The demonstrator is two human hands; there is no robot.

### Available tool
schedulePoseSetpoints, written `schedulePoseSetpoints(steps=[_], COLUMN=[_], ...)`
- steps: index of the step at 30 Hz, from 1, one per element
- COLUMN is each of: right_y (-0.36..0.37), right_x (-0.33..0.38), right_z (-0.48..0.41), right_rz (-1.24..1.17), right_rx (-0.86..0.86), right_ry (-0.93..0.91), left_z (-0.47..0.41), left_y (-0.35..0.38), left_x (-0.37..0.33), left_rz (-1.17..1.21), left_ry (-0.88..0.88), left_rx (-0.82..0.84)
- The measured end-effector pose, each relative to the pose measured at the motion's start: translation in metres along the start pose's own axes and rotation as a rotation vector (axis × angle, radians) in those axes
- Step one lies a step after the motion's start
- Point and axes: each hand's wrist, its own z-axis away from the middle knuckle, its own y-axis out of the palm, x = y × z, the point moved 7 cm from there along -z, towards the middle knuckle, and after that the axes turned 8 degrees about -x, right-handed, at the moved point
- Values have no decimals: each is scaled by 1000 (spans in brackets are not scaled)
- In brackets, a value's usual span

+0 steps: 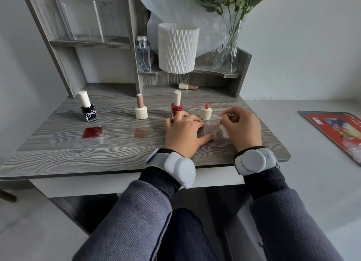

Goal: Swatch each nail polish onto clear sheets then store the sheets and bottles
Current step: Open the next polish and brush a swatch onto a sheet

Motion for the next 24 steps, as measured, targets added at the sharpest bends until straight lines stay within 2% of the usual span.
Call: schedulePoseSetpoints(steps=[4,6,9,11,15,19,24], right_y=[-14,-8,7,9,0,-16,-25], right_x=[1,4,8,7,3,1,-3], right_z=[-1,0,3,4,2,1,1], right_rz=[-161,-195,-94,-32,-5,-145,-279], right_rx=[-129,-51,113,142,36,-131,-217], right_ry=[69,54,-13,-29,11,102,186], left_z=[0,0,0,0,0,0,-1], left_y=[1,0,1,1,0,0,-4], left_x=[0,0,0,0,-1,-1,0], left_rz=[-4,0,-2,-5,-1,3,36], left_ry=[-5,-6,-10,-11,-2,-4,-26], left_rx=[6,2,-2,3,-5,5,-22])
